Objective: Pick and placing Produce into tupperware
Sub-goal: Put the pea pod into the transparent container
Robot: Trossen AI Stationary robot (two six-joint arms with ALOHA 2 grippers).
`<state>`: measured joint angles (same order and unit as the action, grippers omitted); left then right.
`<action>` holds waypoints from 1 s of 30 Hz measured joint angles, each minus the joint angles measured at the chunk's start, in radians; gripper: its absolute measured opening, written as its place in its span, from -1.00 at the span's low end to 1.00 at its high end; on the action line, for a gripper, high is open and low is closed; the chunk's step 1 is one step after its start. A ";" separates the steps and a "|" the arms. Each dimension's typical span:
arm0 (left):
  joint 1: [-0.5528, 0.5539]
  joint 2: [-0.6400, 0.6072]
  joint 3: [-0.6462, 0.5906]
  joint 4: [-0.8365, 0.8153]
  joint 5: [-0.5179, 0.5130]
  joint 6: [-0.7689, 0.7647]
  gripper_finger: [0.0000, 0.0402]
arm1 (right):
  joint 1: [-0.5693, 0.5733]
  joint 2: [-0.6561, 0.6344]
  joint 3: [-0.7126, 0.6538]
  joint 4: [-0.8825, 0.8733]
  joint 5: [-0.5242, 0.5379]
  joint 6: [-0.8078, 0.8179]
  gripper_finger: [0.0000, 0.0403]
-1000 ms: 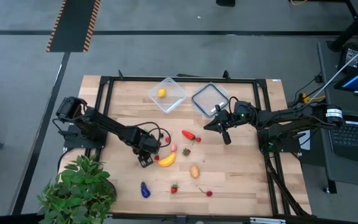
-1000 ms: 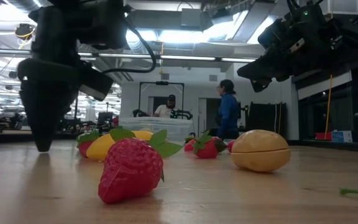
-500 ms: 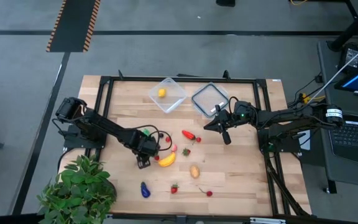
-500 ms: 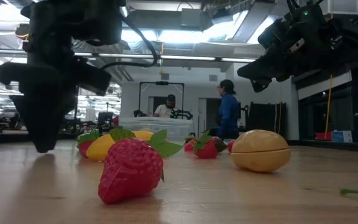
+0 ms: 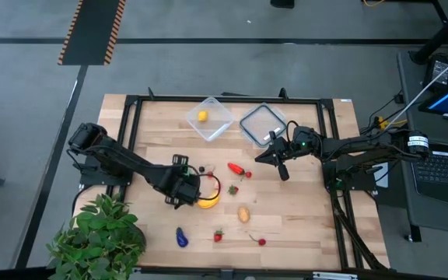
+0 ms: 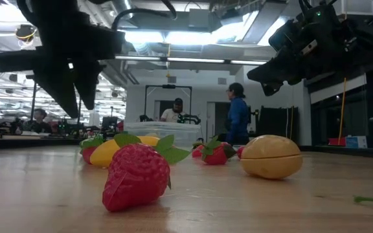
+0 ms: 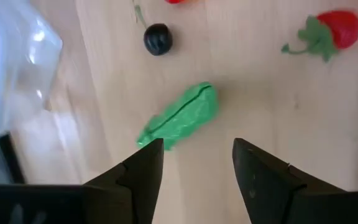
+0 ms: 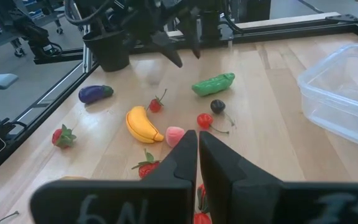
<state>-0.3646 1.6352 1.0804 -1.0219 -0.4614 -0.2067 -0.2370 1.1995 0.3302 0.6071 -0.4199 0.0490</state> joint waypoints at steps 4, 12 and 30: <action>0.041 0.000 -0.012 0.006 0.012 0.063 -0.07 | 0.000 0.000 0.000 0.000 0.000 0.000 -0.89; 0.128 0.000 -0.023 0.067 0.100 0.195 -0.07 | 0.000 0.000 0.000 0.000 0.000 -0.002 -0.89; 0.215 0.000 -0.067 0.096 0.231 0.558 -0.07 | 0.000 0.000 0.000 -0.010 0.000 -0.005 -0.89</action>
<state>-0.1498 1.6356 1.0130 -0.9260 -0.2307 0.3511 -0.2367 1.1995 0.3302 0.5972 -0.4198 0.0444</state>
